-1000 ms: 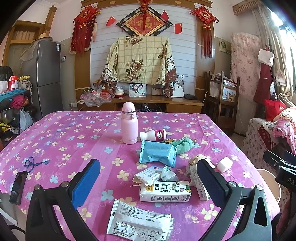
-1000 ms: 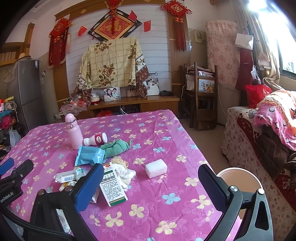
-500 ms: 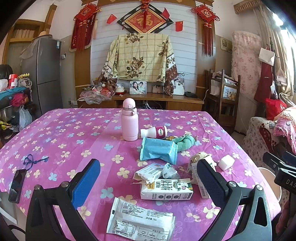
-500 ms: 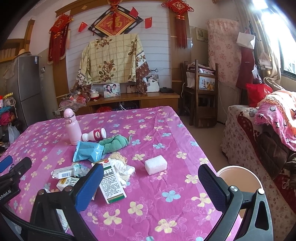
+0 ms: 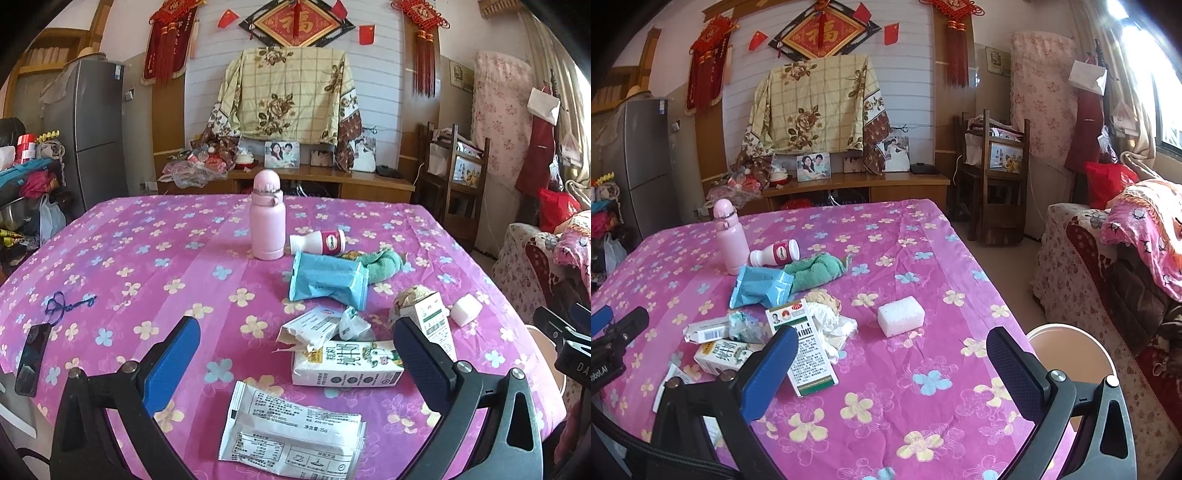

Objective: Collect trash
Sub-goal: 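Grasp the white tablet box with the left gripper while the right gripper grasps the Watermelon Frost box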

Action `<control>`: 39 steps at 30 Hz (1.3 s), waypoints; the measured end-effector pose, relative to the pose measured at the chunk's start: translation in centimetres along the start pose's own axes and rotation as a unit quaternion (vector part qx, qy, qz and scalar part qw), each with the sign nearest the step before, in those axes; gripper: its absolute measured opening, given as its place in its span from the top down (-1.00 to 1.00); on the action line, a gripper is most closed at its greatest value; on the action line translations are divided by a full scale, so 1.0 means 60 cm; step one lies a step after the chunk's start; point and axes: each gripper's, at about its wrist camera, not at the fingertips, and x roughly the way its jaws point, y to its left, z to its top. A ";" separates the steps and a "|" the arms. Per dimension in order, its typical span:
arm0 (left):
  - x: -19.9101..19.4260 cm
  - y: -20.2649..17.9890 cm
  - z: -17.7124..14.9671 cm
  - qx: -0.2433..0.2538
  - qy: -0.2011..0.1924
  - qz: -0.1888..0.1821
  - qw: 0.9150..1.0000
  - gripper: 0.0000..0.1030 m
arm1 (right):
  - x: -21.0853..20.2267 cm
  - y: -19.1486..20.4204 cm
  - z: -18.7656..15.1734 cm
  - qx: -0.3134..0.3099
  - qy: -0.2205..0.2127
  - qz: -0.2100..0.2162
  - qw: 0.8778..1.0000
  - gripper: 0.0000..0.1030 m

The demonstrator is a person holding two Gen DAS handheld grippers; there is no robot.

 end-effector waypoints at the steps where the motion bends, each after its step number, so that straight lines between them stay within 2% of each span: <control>1: 0.004 0.001 -0.001 0.002 0.005 -0.001 1.000 -1.00 | 0.003 0.001 -0.001 -0.002 0.002 0.002 1.000 -1.00; 7: 0.033 0.008 -0.015 0.011 0.049 -0.019 0.999 -1.00 | 0.040 0.008 -0.009 -0.013 0.037 0.016 0.999 -1.00; 10: 0.045 0.009 -0.024 0.025 0.074 -0.029 0.997 -1.00 | 0.063 0.015 -0.017 -0.019 0.062 0.040 0.997 -1.00; 14: 0.057 0.014 -0.028 0.042 0.082 -0.027 0.995 -1.00 | 0.090 0.030 -0.024 -0.030 0.088 0.077 0.993 -1.00; 23: 0.128 0.034 0.016 0.040 0.130 -0.055 0.989 -1.00 | 0.156 0.067 -0.029 -0.032 0.146 0.152 0.977 -1.00; 26: 0.165 0.030 0.033 0.046 0.153 -0.072 0.985 -1.00 | 0.175 0.078 -0.029 -0.042 0.160 0.161 0.973 -1.00; 33: 0.235 0.001 0.040 0.105 0.222 -0.118 0.962 -1.00 | 0.207 0.092 -0.025 -0.053 0.183 0.179 0.965 -1.00; 37: 0.267 -0.011 0.035 0.140 0.241 -0.112 0.954 -1.00 | 0.227 0.101 -0.027 -0.067 0.188 0.169 0.965 -1.00; 39: 0.283 -0.013 0.033 0.148 0.251 -0.110 0.950 -0.87 | 0.242 0.103 -0.029 -0.064 0.197 0.168 0.964 -0.99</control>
